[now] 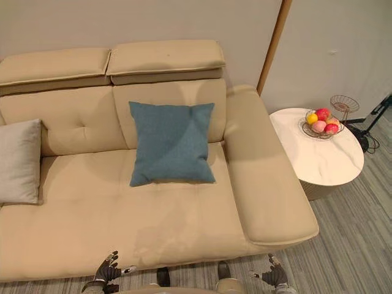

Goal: Pick up cushions and gather them together orderly.

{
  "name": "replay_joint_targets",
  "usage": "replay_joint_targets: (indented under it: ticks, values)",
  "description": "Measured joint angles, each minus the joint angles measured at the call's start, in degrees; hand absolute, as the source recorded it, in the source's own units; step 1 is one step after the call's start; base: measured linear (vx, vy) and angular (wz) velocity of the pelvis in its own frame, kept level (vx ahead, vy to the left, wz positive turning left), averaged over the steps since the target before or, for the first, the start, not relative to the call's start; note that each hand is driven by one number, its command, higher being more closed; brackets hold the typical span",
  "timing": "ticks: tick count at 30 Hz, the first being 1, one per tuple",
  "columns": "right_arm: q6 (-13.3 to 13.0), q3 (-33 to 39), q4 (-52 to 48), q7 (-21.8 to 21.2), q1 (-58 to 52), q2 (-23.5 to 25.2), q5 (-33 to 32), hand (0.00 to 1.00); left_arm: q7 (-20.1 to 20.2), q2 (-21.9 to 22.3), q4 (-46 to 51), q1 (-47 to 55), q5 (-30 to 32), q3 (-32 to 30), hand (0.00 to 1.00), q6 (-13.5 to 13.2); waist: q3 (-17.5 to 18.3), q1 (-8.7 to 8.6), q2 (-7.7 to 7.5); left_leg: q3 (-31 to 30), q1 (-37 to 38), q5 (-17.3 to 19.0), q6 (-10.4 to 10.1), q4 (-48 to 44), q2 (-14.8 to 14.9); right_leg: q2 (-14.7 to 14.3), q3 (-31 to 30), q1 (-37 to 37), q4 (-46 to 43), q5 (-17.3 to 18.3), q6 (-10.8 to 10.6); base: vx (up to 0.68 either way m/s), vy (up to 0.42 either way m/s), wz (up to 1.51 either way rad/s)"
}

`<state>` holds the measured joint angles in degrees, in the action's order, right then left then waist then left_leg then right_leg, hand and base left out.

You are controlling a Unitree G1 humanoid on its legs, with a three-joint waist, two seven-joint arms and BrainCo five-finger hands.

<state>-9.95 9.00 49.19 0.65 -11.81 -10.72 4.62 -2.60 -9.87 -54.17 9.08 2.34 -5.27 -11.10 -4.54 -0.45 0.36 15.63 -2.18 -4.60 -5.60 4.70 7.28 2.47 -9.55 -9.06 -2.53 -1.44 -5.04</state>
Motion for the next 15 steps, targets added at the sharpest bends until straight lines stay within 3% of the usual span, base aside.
replay_joint_targets:
  ticks: [2, 3, 4, 5, 6, 8, 9, 10, 11, 12, 13, 15]
  values:
    - [0.2, -0.3, -0.6, 0.3, 1.3, 1.1, 0.0, 0.00, 0.0, -0.4, 1.5, -1.4, -0.2, 0.3, 0.00, 0.0, -0.4, -0.19, -0.98, 0.7, -4.7, 1.1, 1.0, -5.5, 0.7, -0.1, -0.2, -3.2, -2.7, -1.4, -0.5, -0.03, -0.018, -0.28]
    - [0.2, -0.6, -1.3, 0.3, 1.4, 1.5, -0.1, 0.00, 0.0, -0.1, 3.5, -2.8, -0.3, 0.3, 0.00, 0.1, -0.7, 0.15, -0.81, 1.2, -7.6, 1.8, 1.7, -9.2, 2.4, -0.5, -0.4, -4.8, -3.3, -2.7, -2.7, -0.05, -0.033, -0.19]
    - [0.2, -0.8, -1.4, 0.3, 1.7, 1.7, -0.1, 0.00, -0.1, 0.2, 4.5, -3.3, -0.6, 0.2, 0.00, 0.0, -1.2, 0.87, -0.24, 1.2, -8.6, 2.0, 2.1, -9.8, 3.9, -1.0, -0.3, -5.8, -7.0, -1.1, -3.4, -0.06, -0.060, 0.09]
    - [0.4, -0.9, -1.7, 0.3, 1.8, 2.4, -0.2, 0.00, -0.1, 0.7, 6.9, -5.1, -0.8, 0.9, 0.00, -0.1, -2.0, 0.88, -0.11, -0.2, -8.8, 2.2, 2.1, -11.5, 4.3, -0.9, 1.7, -10.0, -26.2, 7.1, 0.0, -0.04, -0.092, 0.59]
    - [0.4, -1.1, -2.3, 0.3, 0.5, 3.1, -0.3, 0.00, -0.2, 0.9, 9.4, -5.4, -1.4, 2.0, 0.00, -0.2, -2.1, 0.93, -0.60, -2.1, -9.2, 2.2, 2.1, -12.9, 3.6, 1.0, 1.9, -9.8, -38.0, 10.6, -1.4, -0.02, -0.082, 0.78]
    - [0.4, -2.6, -3.0, 0.4, 0.1, 3.5, -0.6, 0.00, -0.8, 1.4, 12.0, -5.3, -2.3, 2.4, 0.00, -0.4, -1.5, 1.35, -2.52, -3.4, -11.3, 2.0, 1.8, -16.0, 3.1, 3.3, 1.0, -6.3, -44.5, 12.7, -3.7, -0.12, -0.217, 0.70]
    - [0.4, -2.8, -4.0, 0.4, 0.8, 3.5, -0.6, 0.00, -1.5, 2.0, 12.8, -5.3, -2.9, 2.3, 0.00, -0.4, -1.5, 1.53, -3.05, -4.4, -13.1, 1.4, 1.0, -17.6, 3.2, 3.4, 1.1, -4.1, -41.0, 16.6, -5.2, -0.20, -0.323, 0.50]
    - [0.5, -2.6, -5.0, 0.7, 1.8, 3.1, -0.7, 0.00, -1.8, 2.8, 13.1, -5.3, -3.1, 2.3, 0.00, -0.3, -1.8, 1.94, -2.82, -4.4, -13.9, 0.1, 0.3, -17.4, 4.1, 2.5, 2.1, -2.6, -36.3, 19.1, -4.6, -0.19, -0.240, 0.17]
    - [0.4, -2.4, -5.5, 0.8, 2.1, 2.9, -0.8, 0.00, -1.9, 3.6, 13.2, -5.4, -3.4, 2.3, 0.00, -0.3, -1.8, 2.58, -1.78, -4.3, -14.4, -0.5, -0.1, -16.9, 5.1, 1.8, 2.8, -1.9, -33.4, 19.8, -3.8, -0.31, -0.258, -0.30]
    - [0.2, -2.0, -6.4, 1.5, 2.7, 2.5, -2.0, 0.00, -2.1, 5.7, 13.2, -4.5, -4.0, 2.8, 0.00, -0.4, -1.7, 4.34, 0.00, -4.0, -15.7, -2.5, -0.9, -15.0, 7.5, -0.2, 5.0, 0.1, -25.3, 21.4, -0.8, -0.38, -0.294, -0.24]
    - [0.2, -1.8, -6.8, 2.0, 3.7, 2.1, -2.4, 0.00, -2.3, 7.2, 12.6, -4.5, -4.0, 3.6, 0.00, 0.0, -3.3, 3.99, 2.95, -4.9, -15.9, -4.7, 0.0, -13.6, 9.2, -2.4, 6.8, 1.0, -23.2, 20.1, 1.6, -0.39, -0.275, -0.04]
    - [0.8, -1.6, -5.9, 2.2, 2.6, 2.3, -2.8, 0.00, -2.3, 7.6, 12.7, -3.3, -4.1, 4.8, 0.00, 0.1, -3.8, 2.72, 3.23, -4.5, -15.2, -4.1, 0.1, -11.3, 10.2, -3.4, 8.5, 1.0, -23.4, 19.5, 2.7, -0.28, -0.143, 0.43]
